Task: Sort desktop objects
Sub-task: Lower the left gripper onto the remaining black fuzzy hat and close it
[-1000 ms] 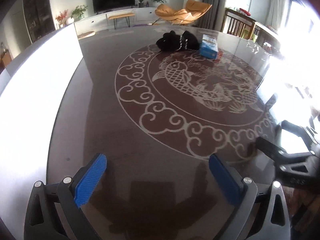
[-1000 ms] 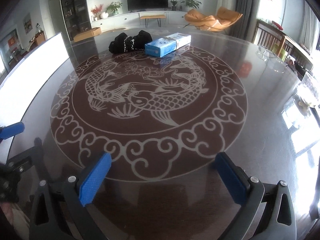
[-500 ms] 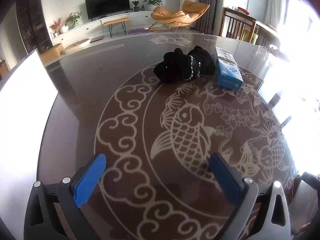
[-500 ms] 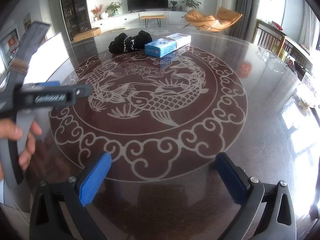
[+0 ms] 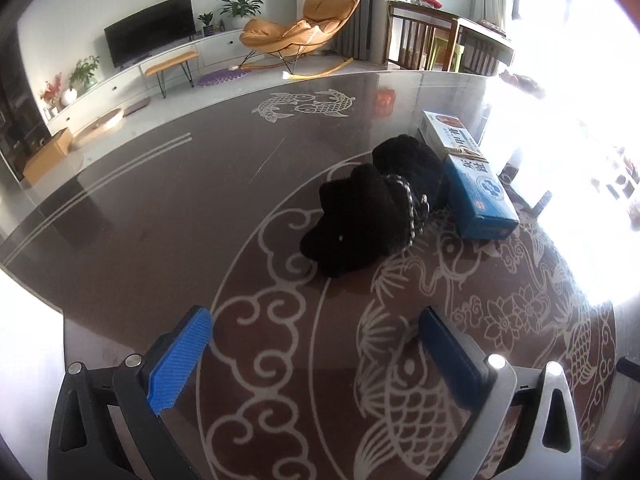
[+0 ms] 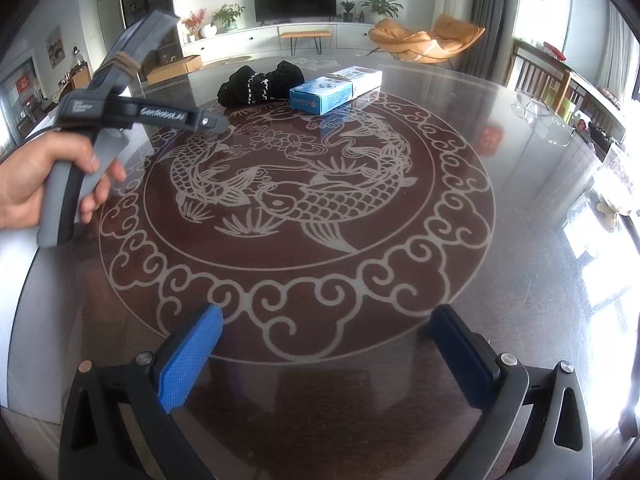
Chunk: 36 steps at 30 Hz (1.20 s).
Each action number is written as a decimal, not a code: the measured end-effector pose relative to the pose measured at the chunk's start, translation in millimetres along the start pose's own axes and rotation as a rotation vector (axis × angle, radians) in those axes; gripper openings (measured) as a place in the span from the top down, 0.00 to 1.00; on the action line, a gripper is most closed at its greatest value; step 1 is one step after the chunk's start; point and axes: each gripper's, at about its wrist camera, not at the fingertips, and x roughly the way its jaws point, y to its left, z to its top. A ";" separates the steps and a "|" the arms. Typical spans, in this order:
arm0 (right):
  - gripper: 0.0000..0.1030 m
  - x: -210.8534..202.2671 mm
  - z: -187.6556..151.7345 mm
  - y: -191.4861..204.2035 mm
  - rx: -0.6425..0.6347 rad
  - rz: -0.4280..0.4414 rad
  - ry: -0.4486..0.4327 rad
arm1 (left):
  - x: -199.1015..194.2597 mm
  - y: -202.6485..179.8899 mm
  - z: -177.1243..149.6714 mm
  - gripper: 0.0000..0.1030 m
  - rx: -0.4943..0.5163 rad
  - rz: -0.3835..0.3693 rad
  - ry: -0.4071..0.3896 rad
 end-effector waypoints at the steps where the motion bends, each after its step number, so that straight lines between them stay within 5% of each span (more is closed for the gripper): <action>1: 0.00 0.2 0.2 0.2 0.000 0.000 0.000 | 3.5 -2.6 4.8 0.00 0.014 -0.009 0.000; 6: 0.00 0.0 0.0 0.0 0.000 0.000 0.000 | 19.2 -13.2 30.6 0.00 0.077 -0.053 0.000; 14: 0.00 0.0 0.0 0.1 0.000 0.000 0.000 | 35.5 -37.7 59.1 0.00 0.111 0.004 -0.031; 15: 0.00 -0.1 -0.1 0.1 0.000 0.000 0.000 | 35.3 -39.2 60.7 0.04 0.112 0.005 -0.036; 19: 0.00 -0.1 0.0 0.1 0.000 0.000 0.000 | 25.2 -40.4 54.7 0.63 0.068 -0.043 -0.069; 29: 0.00 0.0 0.0 0.1 0.000 0.001 -0.001 | -21.8 -38.9 -14.7 0.64 -0.143 0.100 -0.062; 36: 0.00 -0.1 0.0 0.1 -0.001 0.001 0.000 | -73.9 -49.0 -94.7 0.63 -0.171 0.140 -0.062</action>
